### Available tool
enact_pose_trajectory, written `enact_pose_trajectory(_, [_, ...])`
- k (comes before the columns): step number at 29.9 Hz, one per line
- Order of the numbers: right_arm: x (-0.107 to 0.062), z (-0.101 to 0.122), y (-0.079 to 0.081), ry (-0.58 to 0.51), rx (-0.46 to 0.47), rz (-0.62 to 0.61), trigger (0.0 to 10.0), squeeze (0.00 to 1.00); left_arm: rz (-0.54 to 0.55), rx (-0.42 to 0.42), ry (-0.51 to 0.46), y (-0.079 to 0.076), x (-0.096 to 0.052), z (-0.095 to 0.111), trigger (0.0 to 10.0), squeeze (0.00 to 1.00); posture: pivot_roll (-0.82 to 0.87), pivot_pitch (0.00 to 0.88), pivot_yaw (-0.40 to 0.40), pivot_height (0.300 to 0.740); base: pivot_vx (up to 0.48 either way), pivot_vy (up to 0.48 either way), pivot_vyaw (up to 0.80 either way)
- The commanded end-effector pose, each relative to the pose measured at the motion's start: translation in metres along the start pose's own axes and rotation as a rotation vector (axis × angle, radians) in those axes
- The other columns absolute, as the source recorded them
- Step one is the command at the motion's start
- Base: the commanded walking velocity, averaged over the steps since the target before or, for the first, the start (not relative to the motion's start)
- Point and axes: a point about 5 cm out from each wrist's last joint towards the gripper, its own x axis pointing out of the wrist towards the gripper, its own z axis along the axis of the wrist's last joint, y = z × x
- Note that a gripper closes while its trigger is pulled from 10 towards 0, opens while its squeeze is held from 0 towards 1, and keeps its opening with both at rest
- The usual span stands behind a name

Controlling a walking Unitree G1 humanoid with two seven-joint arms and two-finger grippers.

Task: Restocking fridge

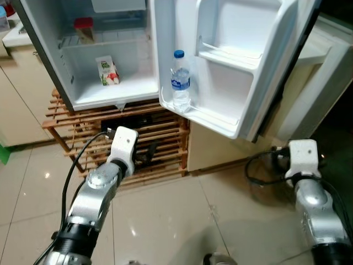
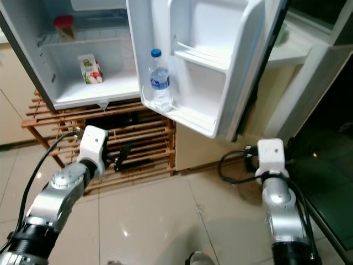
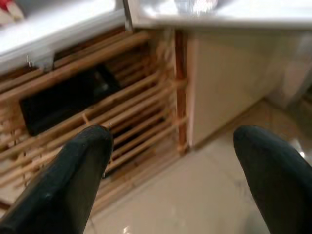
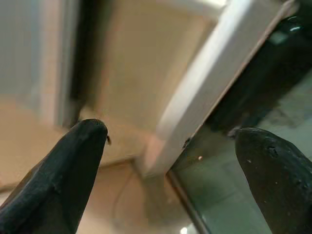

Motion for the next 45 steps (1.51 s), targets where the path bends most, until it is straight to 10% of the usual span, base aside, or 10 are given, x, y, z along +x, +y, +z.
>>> enact_pose_trajectory(1, [-0.001, 0.016, 0.011, -0.092, 0.02, 0.041, 10.0, 0.0, -0.036, 0.008, -0.11, -0.002, -0.005, 0.02, 10.0, 0.0, -0.08, 0.031, 0.061, 0.74, 0.0, 0.0, 0.0])
enact_pose_trajectory(8, [-0.006, 0.003, 0.022, -0.077, 0.012, 0.012, 10.0, 0.0, -0.115, -0.052, -0.244, -0.011, -0.027, 0.031, 10.0, 0.0, -0.07, 0.032, 0.079, 0.74, 0.0, 0.0, 0.0])
enact_pose_trajectory(26, [0.009, 0.026, 0.017, -0.164, -0.014, -0.033, 10.0, 0.0, -0.15, -0.072, -0.305, -0.028, -0.02, 0.042, 10.0, 0.0, -0.09, 0.028, 0.07, 0.74, 0.134, -0.395, 0.0])
enact_pose_trajectory(34, [0.011, 0.015, 0.008, -0.1, 0.034, -0.1, 10.0, 0.0, -0.077, -0.048, -0.178, -0.013, -0.014, 0.026, 10.0, 0.0, -0.09, 0.042, 0.072, 0.74, 0.046, -0.037, 0.0])
enact_pose_trajectory(45, [0.061, 0.067, 0.007, -0.126, 0.053, -0.167, 10.0, 0.0, 0.045, -0.053, 0.032, 0.023, -0.024, -0.002, 10.0, 0.0, 0.04, 0.085, 0.101, 0.74, 0.0, 0.0, 0.0])
